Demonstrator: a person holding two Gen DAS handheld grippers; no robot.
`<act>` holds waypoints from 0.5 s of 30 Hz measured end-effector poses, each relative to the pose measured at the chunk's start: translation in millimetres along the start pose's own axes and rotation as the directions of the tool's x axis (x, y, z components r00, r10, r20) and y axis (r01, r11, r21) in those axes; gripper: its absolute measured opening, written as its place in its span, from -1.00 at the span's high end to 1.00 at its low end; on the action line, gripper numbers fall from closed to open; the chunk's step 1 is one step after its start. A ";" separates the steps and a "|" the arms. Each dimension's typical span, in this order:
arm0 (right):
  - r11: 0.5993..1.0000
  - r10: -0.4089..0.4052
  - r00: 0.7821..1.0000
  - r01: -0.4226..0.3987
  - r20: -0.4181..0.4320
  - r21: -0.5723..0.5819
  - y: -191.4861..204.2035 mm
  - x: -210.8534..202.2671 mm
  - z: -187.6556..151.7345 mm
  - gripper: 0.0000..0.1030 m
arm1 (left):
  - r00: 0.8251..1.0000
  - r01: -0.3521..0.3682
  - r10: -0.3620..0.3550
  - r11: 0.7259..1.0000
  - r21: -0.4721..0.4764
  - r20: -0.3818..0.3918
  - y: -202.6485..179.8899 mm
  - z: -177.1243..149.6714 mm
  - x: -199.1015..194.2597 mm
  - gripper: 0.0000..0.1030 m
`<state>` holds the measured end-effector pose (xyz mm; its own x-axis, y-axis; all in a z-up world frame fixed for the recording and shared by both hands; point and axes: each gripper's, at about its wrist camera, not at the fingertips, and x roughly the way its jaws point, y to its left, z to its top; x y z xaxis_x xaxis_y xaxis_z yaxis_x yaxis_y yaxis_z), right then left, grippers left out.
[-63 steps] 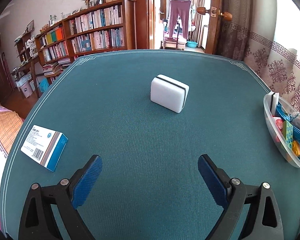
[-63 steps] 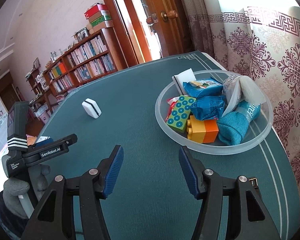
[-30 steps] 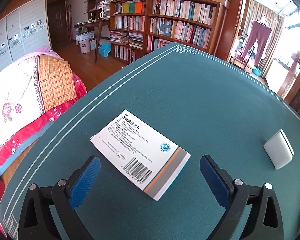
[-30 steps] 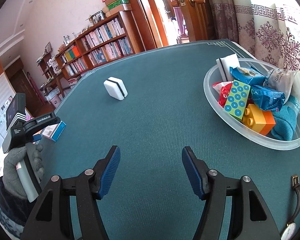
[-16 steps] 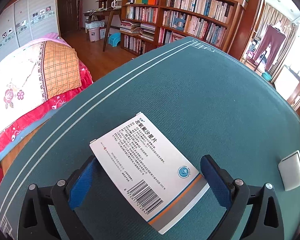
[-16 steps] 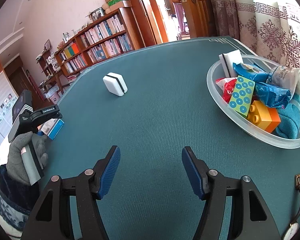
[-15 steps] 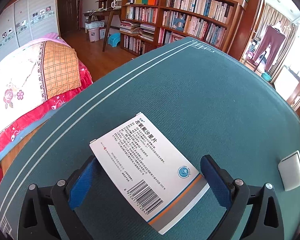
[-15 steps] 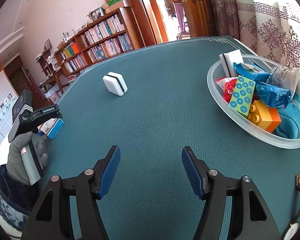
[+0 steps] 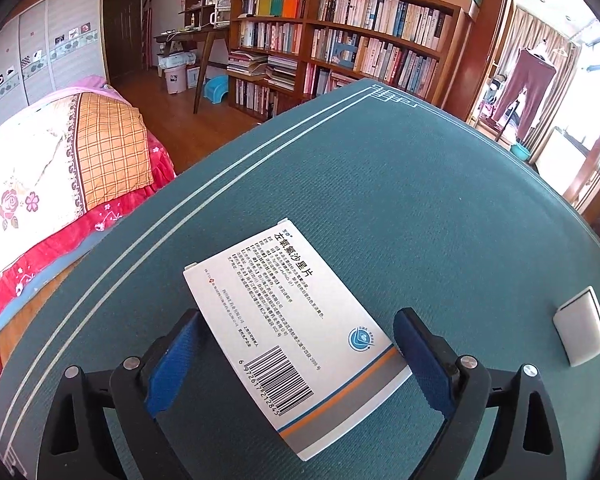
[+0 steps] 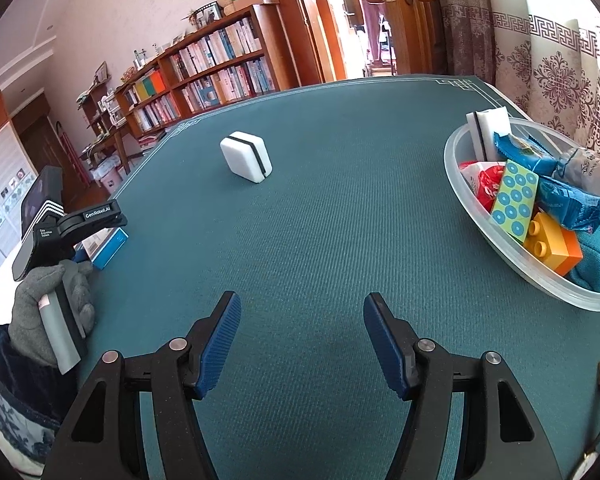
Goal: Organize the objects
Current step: 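Move the left gripper onto the white medicine box and close on it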
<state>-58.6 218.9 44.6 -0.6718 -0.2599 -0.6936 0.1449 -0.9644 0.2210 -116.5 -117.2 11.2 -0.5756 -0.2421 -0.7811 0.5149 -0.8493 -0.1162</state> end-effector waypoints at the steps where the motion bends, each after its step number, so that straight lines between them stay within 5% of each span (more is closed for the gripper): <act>1: 1.000 0.002 1.000 -0.002 -0.001 -0.007 2.4 1.2 1.1 -0.27 | 1.000 0.003 -0.003 1.000 0.002 0.002 0.9 -0.4 -0.5 -0.82; 8: 0.999 0.016 1.000 -0.017 -0.007 -0.044 20.0 9.8 5.7 -0.27 | 0.999 0.040 -0.040 0.999 0.011 0.026 7.0 -2.9 -7.2 -0.42; 15: 0.997 0.020 1.000 -0.022 -0.018 -0.072 32.1 17.0 6.2 -0.27 | 0.993 0.118 -0.118 0.993 0.003 0.030 14.8 -2.7 -11.8 -0.36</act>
<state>-69.9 183.8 44.1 -0.6552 -0.2804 -0.7015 0.2117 -0.9595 0.1858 -100.4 -125.7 17.0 -0.6507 -0.1542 -0.7435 0.4419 -0.8732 -0.2057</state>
